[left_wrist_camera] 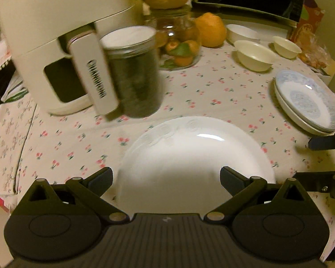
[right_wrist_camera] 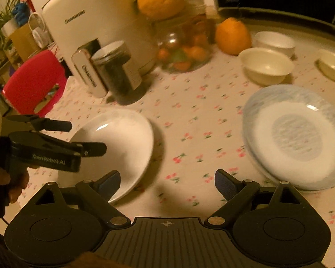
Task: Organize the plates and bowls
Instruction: 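Move both grippers to the rim of the plain white plate, then close both grippers on the white plate rim and lift it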
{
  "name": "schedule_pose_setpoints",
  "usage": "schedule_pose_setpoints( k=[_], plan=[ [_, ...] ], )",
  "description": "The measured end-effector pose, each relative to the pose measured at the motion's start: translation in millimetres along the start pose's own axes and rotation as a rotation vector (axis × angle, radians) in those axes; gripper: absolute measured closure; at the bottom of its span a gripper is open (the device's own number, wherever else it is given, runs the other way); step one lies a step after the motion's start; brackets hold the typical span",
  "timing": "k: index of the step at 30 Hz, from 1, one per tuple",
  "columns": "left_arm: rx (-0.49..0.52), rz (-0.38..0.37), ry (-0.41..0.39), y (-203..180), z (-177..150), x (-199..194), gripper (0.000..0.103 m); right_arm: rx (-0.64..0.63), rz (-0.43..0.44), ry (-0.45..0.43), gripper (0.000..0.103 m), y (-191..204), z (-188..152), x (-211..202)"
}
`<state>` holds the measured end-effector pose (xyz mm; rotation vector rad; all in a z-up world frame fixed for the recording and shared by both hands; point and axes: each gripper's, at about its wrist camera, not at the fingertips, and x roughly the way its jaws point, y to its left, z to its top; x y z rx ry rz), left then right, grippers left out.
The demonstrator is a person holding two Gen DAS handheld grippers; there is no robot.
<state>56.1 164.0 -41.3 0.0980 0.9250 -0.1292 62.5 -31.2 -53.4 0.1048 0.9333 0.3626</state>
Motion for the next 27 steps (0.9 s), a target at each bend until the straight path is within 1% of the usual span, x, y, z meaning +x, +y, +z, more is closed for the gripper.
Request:
schedule_pose_setpoints(
  k=[3, 7, 10, 17, 18, 22, 24, 27],
  plan=[
    [-0.016, -0.022, -0.003, 15, -6, 0, 0.002, 0.012, 0.018, 0.007, 0.01, 5, -1, 7],
    [-0.035, -0.056, 0.02, 30, -14, 5, 0.008, 0.01, 0.031, 0.009, 0.01, 11, -1, 13],
    [-0.044, -0.067, 0.037, 36, -18, 7, 0.014, 0.012, 0.036, 0.013, 0.01, 17, -2, 21],
    [-0.062, -0.062, 0.067, 42, -21, 11, 0.025, -0.013, 0.047, 0.024, 0.01, 34, -3, 34],
    [-0.063, -0.064, 0.07, 42, -21, 11, 0.026, -0.013, 0.05, 0.022, 0.01, 35, -3, 35],
    [-0.068, -0.078, 0.078, 44, -24, 11, 0.036, -0.001, 0.06, 0.015, 0.01, 40, 0, 39],
    [-0.072, -0.083, 0.076, 44, -24, 11, 0.037, 0.008, 0.062, 0.015, 0.01, 41, 1, 42],
    [-0.08, -0.093, 0.075, 45, -24, 10, 0.045, 0.019, 0.053, 0.018, 0.01, 42, 2, 46]
  ],
)
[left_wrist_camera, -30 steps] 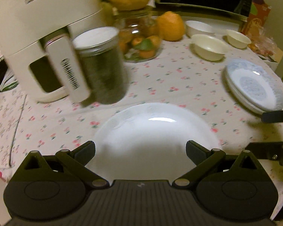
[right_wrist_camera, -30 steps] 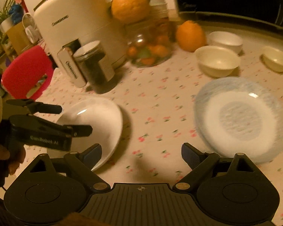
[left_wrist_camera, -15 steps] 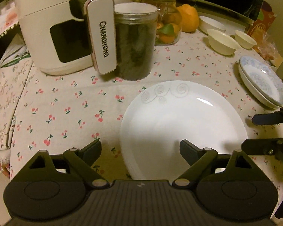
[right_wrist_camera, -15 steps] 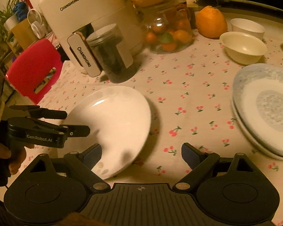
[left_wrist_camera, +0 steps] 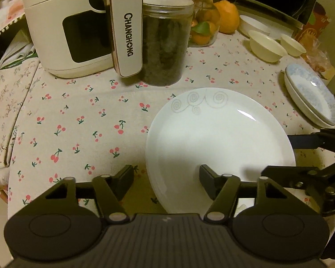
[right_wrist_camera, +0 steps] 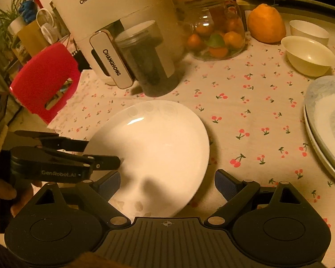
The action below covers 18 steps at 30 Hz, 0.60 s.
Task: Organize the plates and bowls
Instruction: 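Close both grippers on the white plate rim and lift it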
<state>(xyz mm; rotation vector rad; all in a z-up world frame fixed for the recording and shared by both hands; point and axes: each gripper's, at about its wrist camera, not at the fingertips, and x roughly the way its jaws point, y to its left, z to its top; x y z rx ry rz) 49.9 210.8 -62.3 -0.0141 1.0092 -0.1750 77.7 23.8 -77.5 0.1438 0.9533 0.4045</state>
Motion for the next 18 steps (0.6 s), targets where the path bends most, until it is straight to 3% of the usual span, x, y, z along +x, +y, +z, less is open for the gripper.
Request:
schedule_pose_setpoints(
  k=[11, 18],
  plan=[
    [-0.003, -0.001, -0.01, -1.2, 0.2, -3.3, 0.07, 0.009, -0.013, -0.044, 0.017, 4.1, 2.9, -0.7],
    [0.0, 0.018, -0.02, -3.8, -0.1, -4.3, 0.071, 0.07, -0.053, -0.043, 0.044, -3.3, 6.7, -5.4]
  ],
)
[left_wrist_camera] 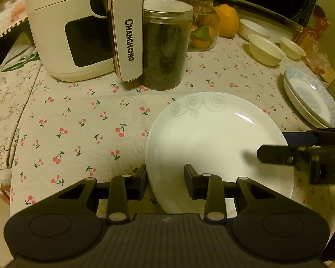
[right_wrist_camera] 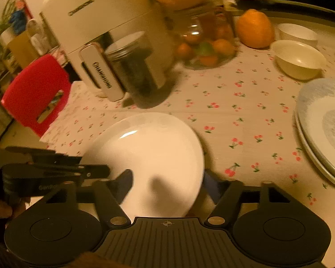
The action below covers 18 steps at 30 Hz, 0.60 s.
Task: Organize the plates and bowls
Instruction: 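Close both grippers on the white plate rim and lift it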
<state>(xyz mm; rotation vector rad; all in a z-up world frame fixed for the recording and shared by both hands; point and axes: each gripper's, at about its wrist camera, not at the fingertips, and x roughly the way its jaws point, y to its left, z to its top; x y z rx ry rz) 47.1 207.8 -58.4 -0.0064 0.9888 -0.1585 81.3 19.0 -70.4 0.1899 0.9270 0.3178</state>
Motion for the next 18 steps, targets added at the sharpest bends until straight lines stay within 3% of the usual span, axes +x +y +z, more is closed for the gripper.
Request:
schedule_pose_setpoints(
  k=[4, 7, 18],
  plan=[
    [0.001, 0.0, -0.015, -3, 2, -1, 0.071, 0.043, -0.021, -0.011, 0.061, -9, 3, -2],
    [0.008, -0.007, -0.032, -6, 4, -3, 0.071, 0.061, -0.036, -0.026, 0.066, -15, 6, -5],
    [-0.007, -0.021, -0.043, -19, 16, -2, 0.071, 0.087, -0.064, -0.05, 0.068, -28, 16, -17]
  ],
)
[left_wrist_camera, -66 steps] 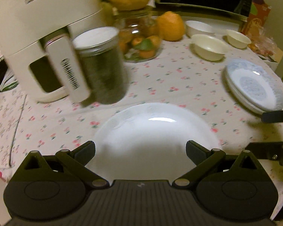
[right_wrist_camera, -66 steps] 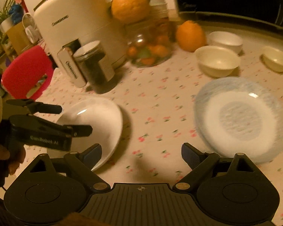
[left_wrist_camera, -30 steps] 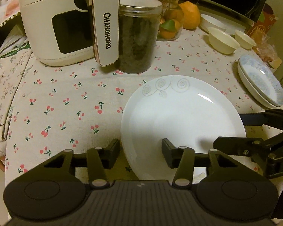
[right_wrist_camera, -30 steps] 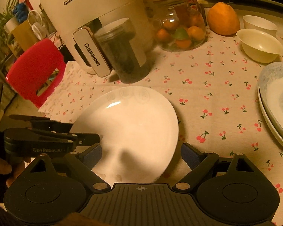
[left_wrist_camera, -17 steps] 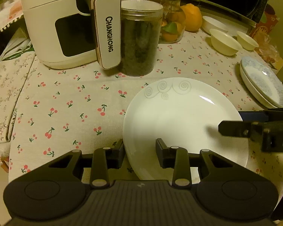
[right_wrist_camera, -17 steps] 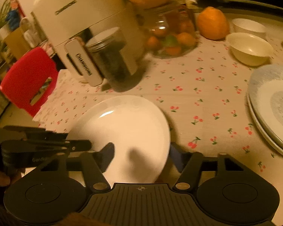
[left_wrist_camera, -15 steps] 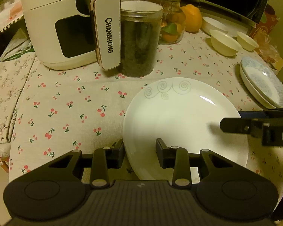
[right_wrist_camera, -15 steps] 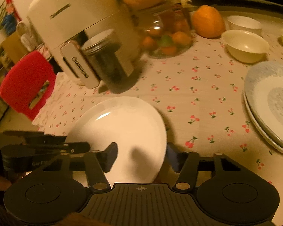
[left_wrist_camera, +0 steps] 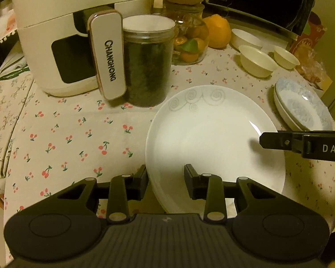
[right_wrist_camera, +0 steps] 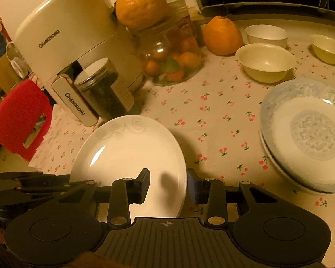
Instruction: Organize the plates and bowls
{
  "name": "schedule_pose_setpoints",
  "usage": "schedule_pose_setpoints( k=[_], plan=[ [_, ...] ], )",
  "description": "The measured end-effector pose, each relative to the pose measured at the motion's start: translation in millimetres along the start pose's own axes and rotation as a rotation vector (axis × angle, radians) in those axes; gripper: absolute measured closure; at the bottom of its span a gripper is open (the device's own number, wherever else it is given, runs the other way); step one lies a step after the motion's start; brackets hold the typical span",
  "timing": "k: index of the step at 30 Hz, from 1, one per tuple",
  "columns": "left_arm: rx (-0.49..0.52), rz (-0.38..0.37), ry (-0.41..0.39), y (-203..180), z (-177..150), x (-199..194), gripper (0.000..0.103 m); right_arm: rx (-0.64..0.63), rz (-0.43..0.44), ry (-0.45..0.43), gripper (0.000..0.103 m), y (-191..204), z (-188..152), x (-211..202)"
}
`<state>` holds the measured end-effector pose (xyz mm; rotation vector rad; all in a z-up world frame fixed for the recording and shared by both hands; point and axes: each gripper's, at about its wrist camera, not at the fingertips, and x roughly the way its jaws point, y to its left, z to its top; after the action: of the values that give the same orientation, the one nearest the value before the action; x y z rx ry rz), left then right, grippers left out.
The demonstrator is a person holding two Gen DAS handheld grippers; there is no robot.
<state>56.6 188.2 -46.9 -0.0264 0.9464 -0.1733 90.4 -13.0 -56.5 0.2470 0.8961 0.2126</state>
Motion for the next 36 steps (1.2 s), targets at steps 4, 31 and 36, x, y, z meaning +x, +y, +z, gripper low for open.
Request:
schedule_pose_setpoints(
  k=[4, 31, 36],
  plan=[
    [-0.011, -0.003, -0.015, -5, 5, -1, 0.071, 0.03, 0.001, -0.009, 0.07, -8, 6, -5],
    [0.019, -0.108, -0.072, -85, 47, 14, 0.071, 0.225, -0.047, -0.125, 0.075, -99, 42, -54],
    [0.018, -0.121, -0.078, -102, 57, 22, 0.071, 0.257, -0.062, -0.141, 0.075, -118, 46, -62]
  ],
)
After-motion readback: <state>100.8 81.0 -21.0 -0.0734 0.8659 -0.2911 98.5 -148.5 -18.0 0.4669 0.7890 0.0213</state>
